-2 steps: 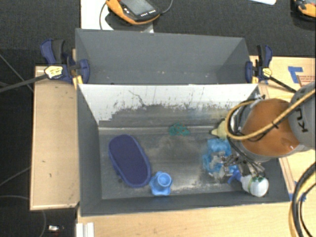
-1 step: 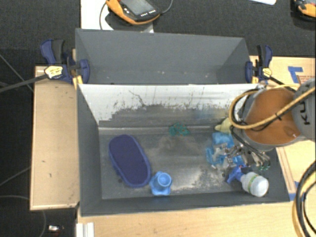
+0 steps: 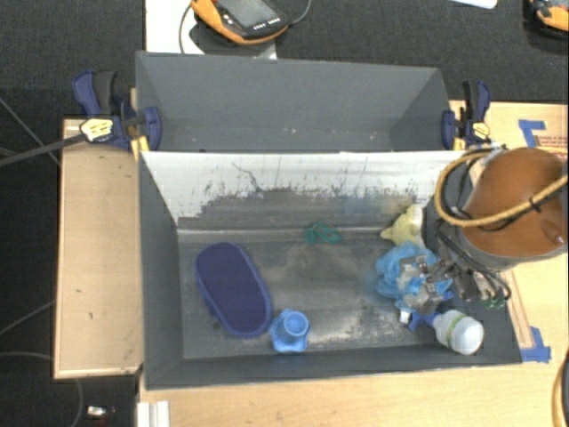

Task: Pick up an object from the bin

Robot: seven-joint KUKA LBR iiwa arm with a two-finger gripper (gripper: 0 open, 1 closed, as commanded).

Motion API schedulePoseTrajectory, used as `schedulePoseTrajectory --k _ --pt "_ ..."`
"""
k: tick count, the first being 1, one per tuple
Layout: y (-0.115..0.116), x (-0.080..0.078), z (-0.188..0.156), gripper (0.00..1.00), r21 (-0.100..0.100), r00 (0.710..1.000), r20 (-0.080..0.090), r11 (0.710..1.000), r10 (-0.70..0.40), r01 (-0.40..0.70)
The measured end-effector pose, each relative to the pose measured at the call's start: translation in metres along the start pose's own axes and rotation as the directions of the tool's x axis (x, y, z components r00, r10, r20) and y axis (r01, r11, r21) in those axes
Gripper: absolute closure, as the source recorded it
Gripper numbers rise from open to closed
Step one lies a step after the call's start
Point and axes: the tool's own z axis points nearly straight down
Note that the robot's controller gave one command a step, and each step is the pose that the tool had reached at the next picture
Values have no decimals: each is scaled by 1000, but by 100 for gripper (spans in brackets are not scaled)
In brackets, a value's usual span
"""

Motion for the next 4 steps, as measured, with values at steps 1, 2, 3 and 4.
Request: schedulePoseTrajectory --k 1,2,3,4 --pt "-2 -5 -20 100 5 1000 12 1000 4 -4" --pt "4 17 -19 100 3 1000 7 1000 8 -8" --pt "4 17 -20 100 3 1000 8 1000 9 -9" --pt "6 16 -87 100 2 1000 6 1000 0 0"
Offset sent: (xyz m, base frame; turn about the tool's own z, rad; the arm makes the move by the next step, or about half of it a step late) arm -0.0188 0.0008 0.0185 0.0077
